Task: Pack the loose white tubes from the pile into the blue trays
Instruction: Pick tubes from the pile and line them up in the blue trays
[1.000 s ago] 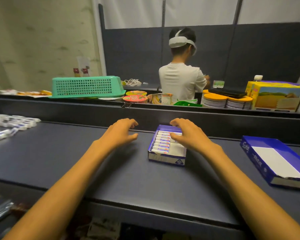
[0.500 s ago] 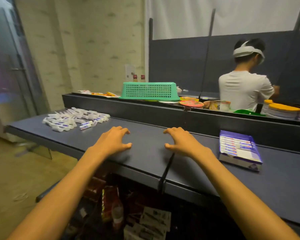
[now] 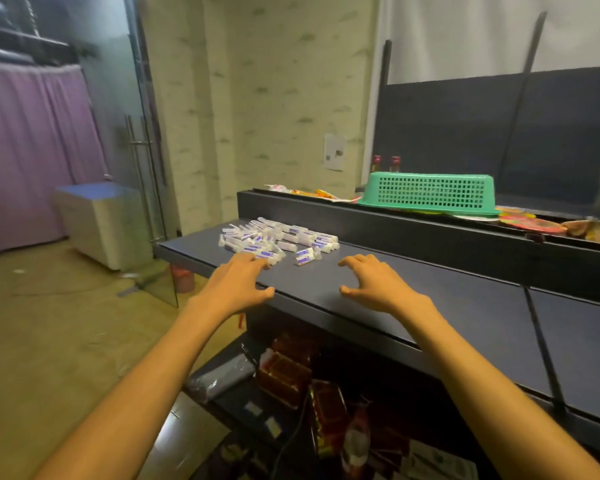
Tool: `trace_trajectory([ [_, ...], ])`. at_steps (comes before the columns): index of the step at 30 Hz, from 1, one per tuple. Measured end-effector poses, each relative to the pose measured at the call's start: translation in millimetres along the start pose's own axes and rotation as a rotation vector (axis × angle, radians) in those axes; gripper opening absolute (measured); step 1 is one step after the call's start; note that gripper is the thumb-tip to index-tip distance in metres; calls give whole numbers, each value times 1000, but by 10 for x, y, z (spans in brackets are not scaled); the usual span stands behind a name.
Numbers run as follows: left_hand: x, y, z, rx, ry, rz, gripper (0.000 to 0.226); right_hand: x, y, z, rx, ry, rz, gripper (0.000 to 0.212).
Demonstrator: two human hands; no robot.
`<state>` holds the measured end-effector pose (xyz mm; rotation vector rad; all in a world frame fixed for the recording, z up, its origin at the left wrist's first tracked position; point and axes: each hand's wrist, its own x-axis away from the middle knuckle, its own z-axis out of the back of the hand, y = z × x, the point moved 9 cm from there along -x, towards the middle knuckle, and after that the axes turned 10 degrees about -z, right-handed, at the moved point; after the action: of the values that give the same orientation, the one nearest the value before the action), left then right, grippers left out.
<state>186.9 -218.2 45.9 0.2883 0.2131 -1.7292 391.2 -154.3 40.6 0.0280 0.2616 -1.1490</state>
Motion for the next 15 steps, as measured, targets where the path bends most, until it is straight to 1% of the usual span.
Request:
trace_trajectory([
  [7, -212, -760, -185, 8, -3, 9, 55, -675, -424, -305, 1, -5, 1, 54],
  [12, -668, -1229, -363, 14, -11, -17, 53, -1239, -557, -494, -53, 26, -21, 48],
  [15, -1027, -1477, -447, 43, -23, -46, 54, -1603, -584, -572, -66, 13, -50, 52],
])
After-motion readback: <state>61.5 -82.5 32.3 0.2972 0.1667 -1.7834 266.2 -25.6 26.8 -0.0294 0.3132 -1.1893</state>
